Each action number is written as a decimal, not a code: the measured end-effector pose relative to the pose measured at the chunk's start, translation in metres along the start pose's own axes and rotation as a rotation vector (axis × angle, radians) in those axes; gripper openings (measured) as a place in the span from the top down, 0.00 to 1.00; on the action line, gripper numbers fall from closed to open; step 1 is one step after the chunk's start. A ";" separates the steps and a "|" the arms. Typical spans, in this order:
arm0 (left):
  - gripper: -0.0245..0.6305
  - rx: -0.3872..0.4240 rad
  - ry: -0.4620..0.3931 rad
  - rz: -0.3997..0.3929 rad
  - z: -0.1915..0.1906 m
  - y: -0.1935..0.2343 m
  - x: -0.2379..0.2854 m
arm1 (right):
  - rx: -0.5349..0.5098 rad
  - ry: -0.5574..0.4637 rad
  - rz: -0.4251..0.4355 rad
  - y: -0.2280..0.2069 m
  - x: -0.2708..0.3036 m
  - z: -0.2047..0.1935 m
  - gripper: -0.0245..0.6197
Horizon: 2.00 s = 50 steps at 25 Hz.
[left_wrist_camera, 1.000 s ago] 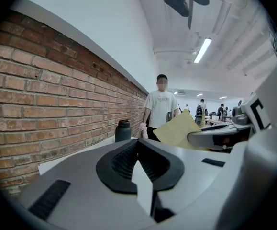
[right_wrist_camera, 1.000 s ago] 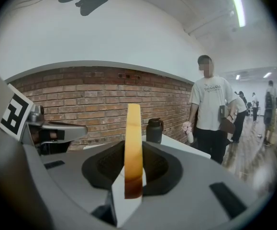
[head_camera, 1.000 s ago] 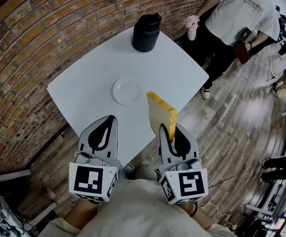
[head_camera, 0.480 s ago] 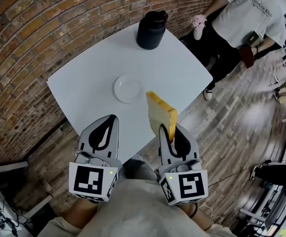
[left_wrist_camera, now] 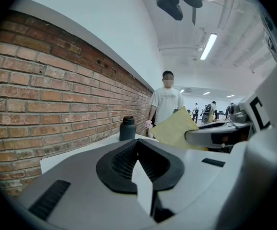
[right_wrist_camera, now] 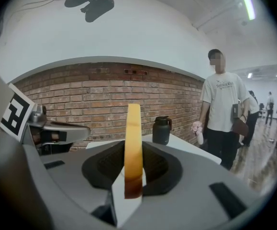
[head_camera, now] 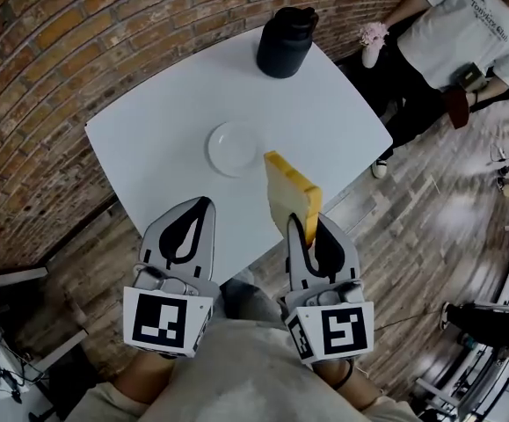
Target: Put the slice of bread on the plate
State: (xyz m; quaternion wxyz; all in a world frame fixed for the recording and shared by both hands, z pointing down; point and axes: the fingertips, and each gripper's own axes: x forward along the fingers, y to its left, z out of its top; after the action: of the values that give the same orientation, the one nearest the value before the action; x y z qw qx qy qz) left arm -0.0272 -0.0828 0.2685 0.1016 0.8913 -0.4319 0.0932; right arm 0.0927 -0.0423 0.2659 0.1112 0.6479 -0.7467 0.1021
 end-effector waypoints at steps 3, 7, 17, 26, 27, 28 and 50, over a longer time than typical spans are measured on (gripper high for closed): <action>0.95 0.005 0.006 0.009 -0.004 0.002 0.004 | 0.002 0.006 0.017 0.000 0.007 -0.005 0.81; 0.95 0.000 0.017 0.025 -0.012 0.006 0.011 | 0.004 0.017 0.036 -0.001 0.021 -0.012 0.81; 0.95 0.005 0.042 0.038 -0.024 0.017 0.026 | -0.001 0.017 0.080 0.003 0.057 -0.020 0.81; 0.95 0.000 0.063 0.064 -0.028 0.033 0.039 | -0.009 0.045 0.120 0.008 0.091 -0.037 0.81; 0.95 0.001 0.064 0.066 -0.028 0.034 0.040 | -0.011 0.049 0.123 0.009 0.095 -0.038 0.81; 0.95 0.003 0.066 0.067 -0.028 0.036 0.041 | -0.012 0.053 0.125 0.009 0.099 -0.040 0.81; 0.95 0.000 0.105 0.086 -0.036 0.048 0.067 | -0.022 0.136 0.170 0.013 0.156 -0.078 0.81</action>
State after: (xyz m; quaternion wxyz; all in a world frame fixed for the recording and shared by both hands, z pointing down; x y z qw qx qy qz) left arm -0.0269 -0.1533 0.3247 0.1202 0.8659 -0.4637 0.1441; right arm 0.0614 -0.1642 0.3868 0.1598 0.5726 -0.7906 0.1464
